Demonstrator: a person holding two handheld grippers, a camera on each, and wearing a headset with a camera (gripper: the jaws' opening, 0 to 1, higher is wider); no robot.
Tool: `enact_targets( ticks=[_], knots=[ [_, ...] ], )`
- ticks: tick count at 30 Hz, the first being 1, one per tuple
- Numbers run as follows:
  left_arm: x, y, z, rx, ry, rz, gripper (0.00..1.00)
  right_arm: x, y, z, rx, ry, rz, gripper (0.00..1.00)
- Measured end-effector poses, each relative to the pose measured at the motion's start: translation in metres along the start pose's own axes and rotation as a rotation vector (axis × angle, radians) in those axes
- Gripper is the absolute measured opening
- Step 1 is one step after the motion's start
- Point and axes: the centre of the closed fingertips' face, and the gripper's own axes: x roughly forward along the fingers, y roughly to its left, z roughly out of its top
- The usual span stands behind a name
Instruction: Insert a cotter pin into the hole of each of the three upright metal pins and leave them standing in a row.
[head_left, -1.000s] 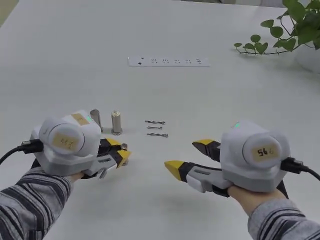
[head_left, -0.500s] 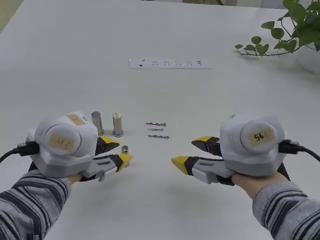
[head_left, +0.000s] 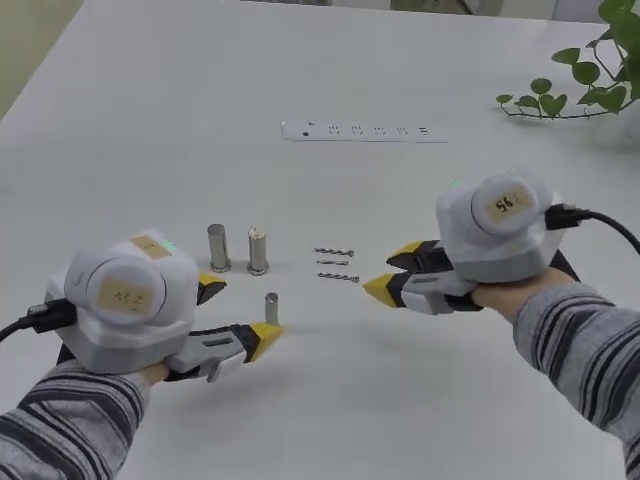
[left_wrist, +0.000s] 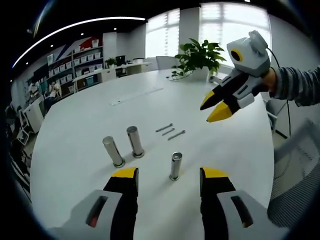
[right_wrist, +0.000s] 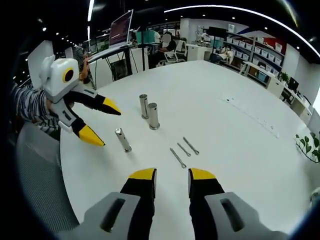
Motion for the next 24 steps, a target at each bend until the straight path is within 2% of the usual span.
enact_targets(
  ticks=[3,10,15,17,24],
  knots=[
    [-0.005,0.002,-0.001,-0.040,-0.010,0.017,0.51,0.006,-0.003,0.005,-0.033,0.014,0.021,0.15],
    [-0.015,0.006,-0.006,-0.064,-0.012,0.068,0.58,0.026,-0.015,0.014,-0.098,0.050,0.050,0.11],
    [-0.019,0.001,-0.008,-0.064,-0.018,0.057,0.62,0.039,-0.015,0.014,-0.128,0.088,0.076,0.06],
    [-0.021,0.001,-0.009,-0.058,-0.020,0.063,0.65,0.052,-0.024,0.012,-0.133,0.101,0.089,0.07],
    [-0.024,-0.002,-0.011,-0.029,-0.014,0.067,0.68,0.069,-0.021,0.008,-0.174,0.153,0.119,0.06]
  ],
)
